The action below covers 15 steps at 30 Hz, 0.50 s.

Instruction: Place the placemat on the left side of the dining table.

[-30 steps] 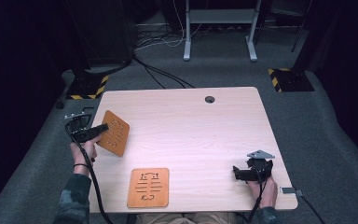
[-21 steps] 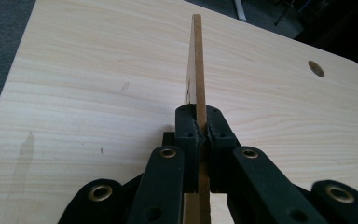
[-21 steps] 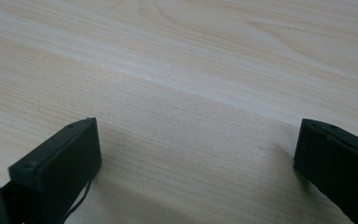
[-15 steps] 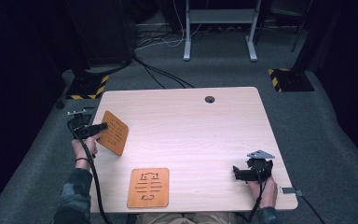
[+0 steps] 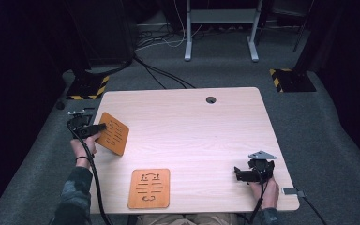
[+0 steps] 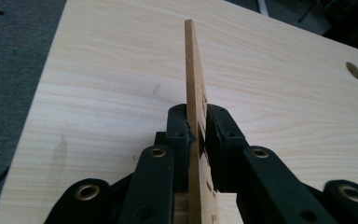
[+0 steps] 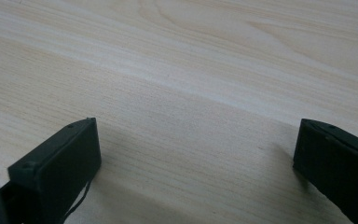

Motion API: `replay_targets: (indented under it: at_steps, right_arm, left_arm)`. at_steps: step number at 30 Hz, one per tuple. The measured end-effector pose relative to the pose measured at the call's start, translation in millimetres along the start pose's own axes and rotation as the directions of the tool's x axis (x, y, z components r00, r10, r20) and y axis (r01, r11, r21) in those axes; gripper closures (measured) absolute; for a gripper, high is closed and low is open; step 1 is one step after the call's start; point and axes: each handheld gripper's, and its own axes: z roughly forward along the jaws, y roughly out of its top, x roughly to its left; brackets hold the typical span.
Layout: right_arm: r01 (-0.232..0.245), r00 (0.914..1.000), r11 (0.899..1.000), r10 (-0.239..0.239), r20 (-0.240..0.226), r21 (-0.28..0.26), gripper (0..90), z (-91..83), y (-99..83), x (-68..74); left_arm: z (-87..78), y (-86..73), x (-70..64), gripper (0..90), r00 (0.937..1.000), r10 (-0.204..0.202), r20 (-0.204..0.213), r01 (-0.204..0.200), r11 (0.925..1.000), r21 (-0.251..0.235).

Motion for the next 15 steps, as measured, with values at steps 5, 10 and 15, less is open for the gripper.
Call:
replay_targets:
  at_steps: [5,10,15]
  right_arm:
    - [0.000,1.0000,1.000,0.000,0.000,0.000,0.0,0.0,0.0,0.0]
    - [0.000,1.0000,1.000,0.000,0.000,0.000,0.0,0.0,0.0,-0.1]
    - [0.000,1.0000,1.000,0.000,0.000,0.001,0.0,0.0,0.0,-0.1]
  left_arm:
    - [3.3,1.0,0.8,76.0,0.9990,0.029,-0.033,-0.029,0.9996,0.004]
    - [6.9,1.8,3.0,73.2,0.9966,0.059,-0.057,-0.059,0.9982,0.013]
    - [10.6,1.5,5.1,70.5,0.9965,0.053,-0.066,-0.052,0.9985,0.020]
